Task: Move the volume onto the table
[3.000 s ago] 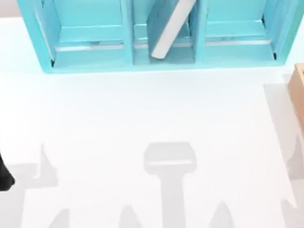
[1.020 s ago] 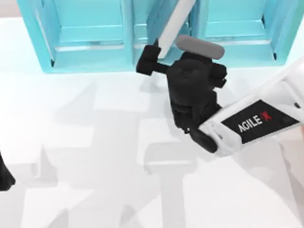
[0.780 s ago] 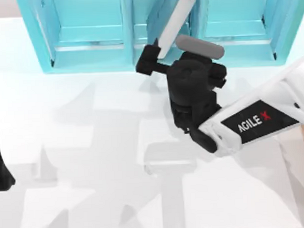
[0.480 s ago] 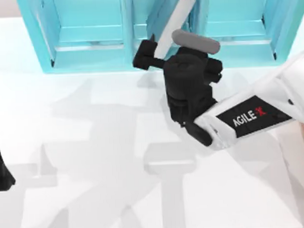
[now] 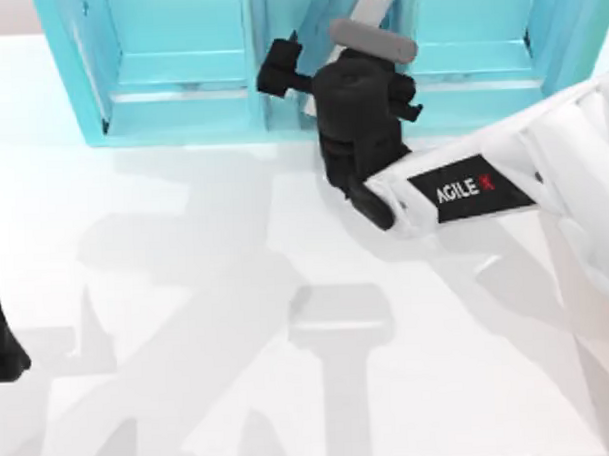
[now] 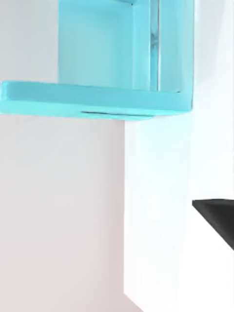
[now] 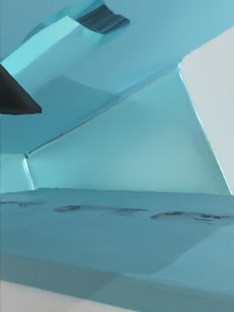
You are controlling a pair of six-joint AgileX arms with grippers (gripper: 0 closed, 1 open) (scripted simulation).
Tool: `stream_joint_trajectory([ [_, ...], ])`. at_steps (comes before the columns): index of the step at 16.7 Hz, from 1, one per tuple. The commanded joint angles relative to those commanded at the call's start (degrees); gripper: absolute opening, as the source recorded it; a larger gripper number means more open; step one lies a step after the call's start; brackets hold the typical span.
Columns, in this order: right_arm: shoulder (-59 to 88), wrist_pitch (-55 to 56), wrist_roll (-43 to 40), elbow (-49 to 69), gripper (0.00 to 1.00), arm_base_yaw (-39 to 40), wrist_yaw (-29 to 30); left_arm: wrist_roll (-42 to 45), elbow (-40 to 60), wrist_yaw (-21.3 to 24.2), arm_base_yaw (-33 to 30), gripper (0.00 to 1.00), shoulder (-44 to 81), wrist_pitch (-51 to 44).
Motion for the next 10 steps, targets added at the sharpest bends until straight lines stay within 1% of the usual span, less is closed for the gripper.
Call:
stream_joint_trajectory([
  [2, 1.31, -1.08, -0.11, 2.38, 1.00, -0.72, -0.70, 0.00, 0.00, 0.00, 0.00, 1.00, 0.00, 0.00],
  [6, 1.47, -1.21, -0.12, 2.66, 1.00, -0.81, -0.79, 0.00, 0.00, 0.00, 0.00, 1.00, 0.00, 0.00],
  [10, 1.47, -1.21, -0.12, 2.66, 0.70, -0.81, -0.79, 0.00, 0.00, 0.00, 0.00, 1.00, 0.00, 0.00],
])
